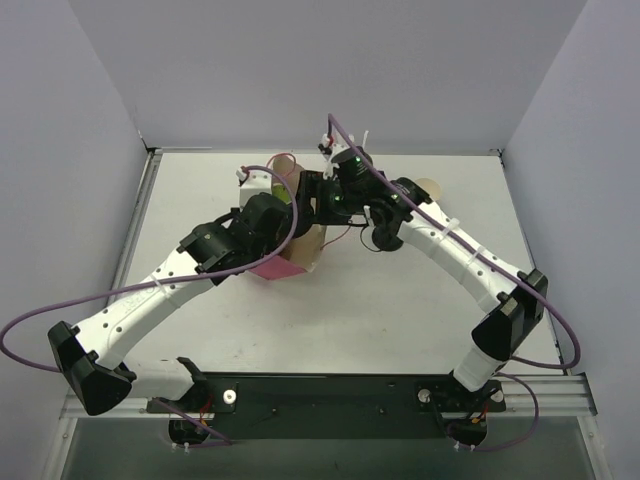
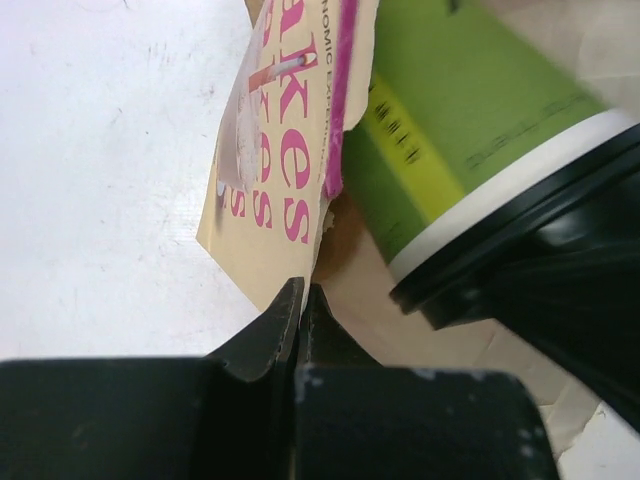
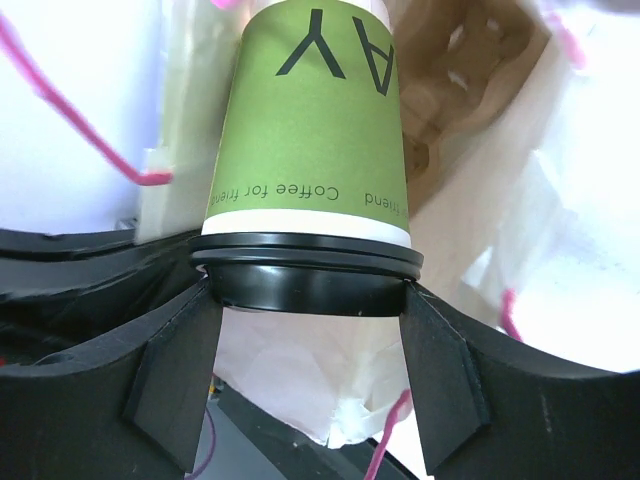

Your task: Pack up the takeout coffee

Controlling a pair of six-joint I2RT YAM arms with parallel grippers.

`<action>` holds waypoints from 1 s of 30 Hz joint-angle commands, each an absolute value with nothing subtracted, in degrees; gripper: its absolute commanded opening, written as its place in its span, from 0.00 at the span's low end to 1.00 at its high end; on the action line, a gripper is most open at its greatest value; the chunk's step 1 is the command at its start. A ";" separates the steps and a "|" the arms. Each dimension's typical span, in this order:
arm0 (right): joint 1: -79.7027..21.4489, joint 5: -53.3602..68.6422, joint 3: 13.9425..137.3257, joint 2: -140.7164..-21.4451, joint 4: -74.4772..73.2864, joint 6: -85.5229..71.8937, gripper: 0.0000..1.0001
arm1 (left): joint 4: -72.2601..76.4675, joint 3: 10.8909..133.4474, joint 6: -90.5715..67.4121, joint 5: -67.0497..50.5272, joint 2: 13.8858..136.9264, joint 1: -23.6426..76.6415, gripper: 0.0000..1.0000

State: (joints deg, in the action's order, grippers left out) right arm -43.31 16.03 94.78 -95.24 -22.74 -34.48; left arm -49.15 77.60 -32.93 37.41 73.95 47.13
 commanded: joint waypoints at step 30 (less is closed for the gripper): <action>-26.37 11.94 98.88 -78.40 -49.64 -38.86 0.23 | -48.43 80.00 -55.19 17.76 64.88 33.67 0.00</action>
State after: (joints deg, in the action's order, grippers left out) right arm -26.52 10.33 101.23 -75.99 -38.85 -40.16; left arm -49.15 81.34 -47.33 21.71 71.13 36.62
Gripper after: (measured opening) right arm 0.617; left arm 0.023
